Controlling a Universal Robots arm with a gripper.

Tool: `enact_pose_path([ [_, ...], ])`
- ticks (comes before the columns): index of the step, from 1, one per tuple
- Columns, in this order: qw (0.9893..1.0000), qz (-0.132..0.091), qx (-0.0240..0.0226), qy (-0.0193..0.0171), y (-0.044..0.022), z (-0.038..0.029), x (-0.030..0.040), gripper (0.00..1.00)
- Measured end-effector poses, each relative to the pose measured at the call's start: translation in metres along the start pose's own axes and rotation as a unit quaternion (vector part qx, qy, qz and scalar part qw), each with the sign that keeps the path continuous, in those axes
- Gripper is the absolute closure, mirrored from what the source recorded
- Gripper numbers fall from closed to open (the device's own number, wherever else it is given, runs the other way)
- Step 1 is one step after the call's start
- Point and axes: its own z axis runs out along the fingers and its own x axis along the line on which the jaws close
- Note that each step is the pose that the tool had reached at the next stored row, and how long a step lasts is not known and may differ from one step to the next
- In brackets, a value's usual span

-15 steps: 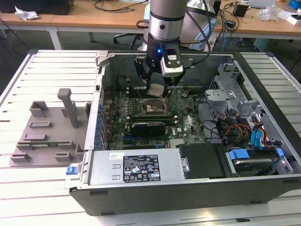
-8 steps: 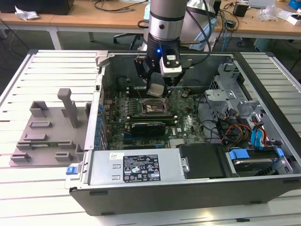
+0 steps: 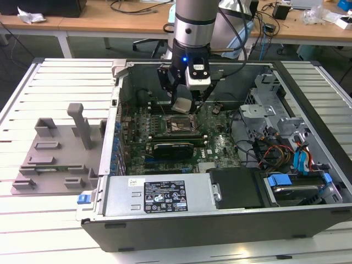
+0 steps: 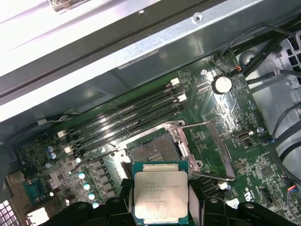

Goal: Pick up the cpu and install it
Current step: 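Place the cpu into insertion slot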

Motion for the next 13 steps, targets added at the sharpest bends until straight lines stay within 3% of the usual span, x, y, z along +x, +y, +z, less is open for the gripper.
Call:
enact_pose_path([
  [13, 0.9997, 0.026, -0.0004, 0.0005, 0.0000, 0.0000, 0.0000, 0.45],
])
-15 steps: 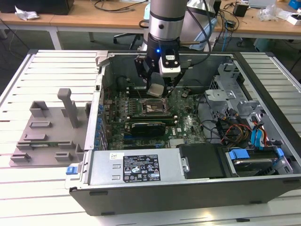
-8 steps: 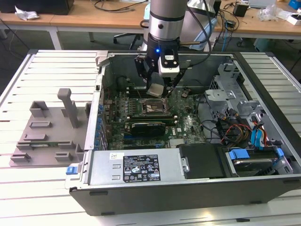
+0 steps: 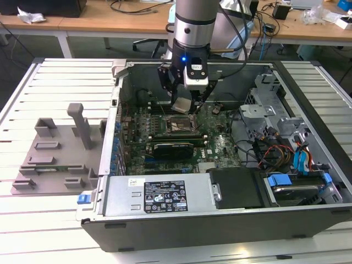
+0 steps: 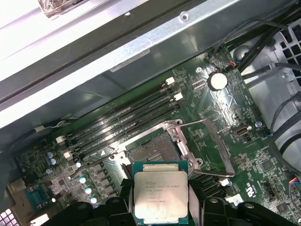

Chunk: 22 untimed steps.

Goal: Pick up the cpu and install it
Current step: 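Place the cpu into insertion slot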

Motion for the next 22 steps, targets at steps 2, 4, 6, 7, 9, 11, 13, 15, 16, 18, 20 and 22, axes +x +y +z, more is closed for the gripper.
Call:
enact_pose_path([
  [2, 1.0000, 0.003, 0.0000, 0.0001, 0.0000, 0.0000, 0.0000, 0.45],
  [4, 1.0000, 0.006, -0.0001, 0.0001, 0.0000, 0.0000, 0.0000, 0.45],
  [6, 1.0000, 0.009, -0.0001, 0.0002, 0.0000, 0.0000, 0.0000, 0.45],
  [7, 1.0000, 0.010, -0.0001, 0.0002, 0.0000, 0.0000, 0.0000, 0.45],
  [9, 0.9999, 0.016, -0.0002, 0.0003, 0.0000, 0.0000, 0.0000, 0.45],
  [11, 0.9998, 0.021, -0.0003, 0.0004, 0.0000, 0.0000, 0.0000, 0.45],
  [13, 0.9996, 0.026, -0.0004, 0.0005, 0.0000, 0.0000, 0.0000, 0.45],
  [15, 0.9995, 0.031, -0.0005, 0.0006, 0.0000, 0.0000, 0.0000, 0.45],
  [16, 0.9994, 0.034, -0.0005, 0.0007, 0.0000, 0.0000, 0.0000, 0.45],
  [18, 0.9993, 0.038, -0.0005, 0.0008, 0.0000, 0.0000, 0.0000, 0.45],
  [20, 0.9990, 0.044, -0.0007, 0.0009, 0.0000, 0.0001, 0.0000, 0.45],
  [22, 0.9988, 0.050, -0.0007, 0.0010, 0.0000, 0.0001, 0.0000, 0.45],
])
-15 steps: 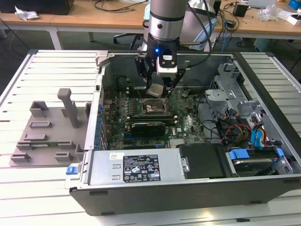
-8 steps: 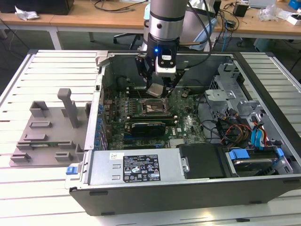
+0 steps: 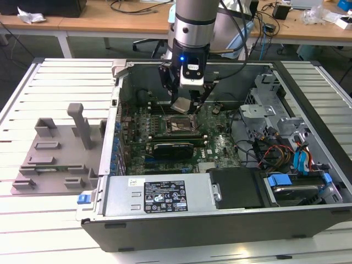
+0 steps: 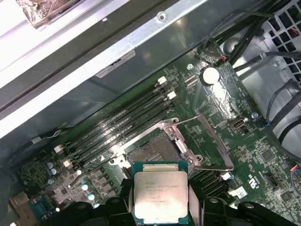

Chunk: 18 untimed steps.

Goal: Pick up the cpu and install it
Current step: 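Place the cpu into insertion slot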

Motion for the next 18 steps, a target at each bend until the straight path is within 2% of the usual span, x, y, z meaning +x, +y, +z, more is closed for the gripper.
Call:
enact_pose_path([
  [11, 0.9992, 0.039, -0.0006, 0.0008, 0.0000, 0.0002, 0.0000, 0.45],
  [16, 0.9978, 0.067, -0.0010, 0.0013, 0.0000, 0.0004, 0.0000, 0.45],
  [18, 0.9968, 0.080, -0.0012, 0.0015, 0.0000, 0.0004, 0.0000, 0.45],
])
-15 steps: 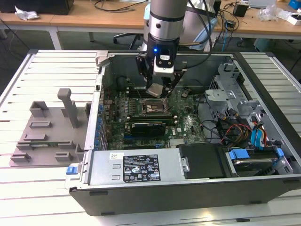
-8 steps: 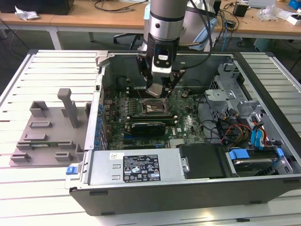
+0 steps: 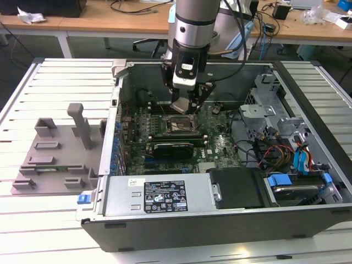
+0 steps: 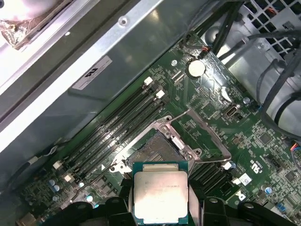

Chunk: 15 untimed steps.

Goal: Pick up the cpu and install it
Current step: 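Place the cpu into insertion slot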

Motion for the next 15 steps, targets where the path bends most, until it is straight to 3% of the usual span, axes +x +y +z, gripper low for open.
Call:
enact_pose_path([
  [9, 0.9995, 0.033, -0.0005, 0.0007, 0.0000, 0.0001, 0.0000, 0.45],
  [15, 0.9982, 0.061, -0.0009, 0.0012, 0.0000, 0.0002, 0.0000, 0.45],
])
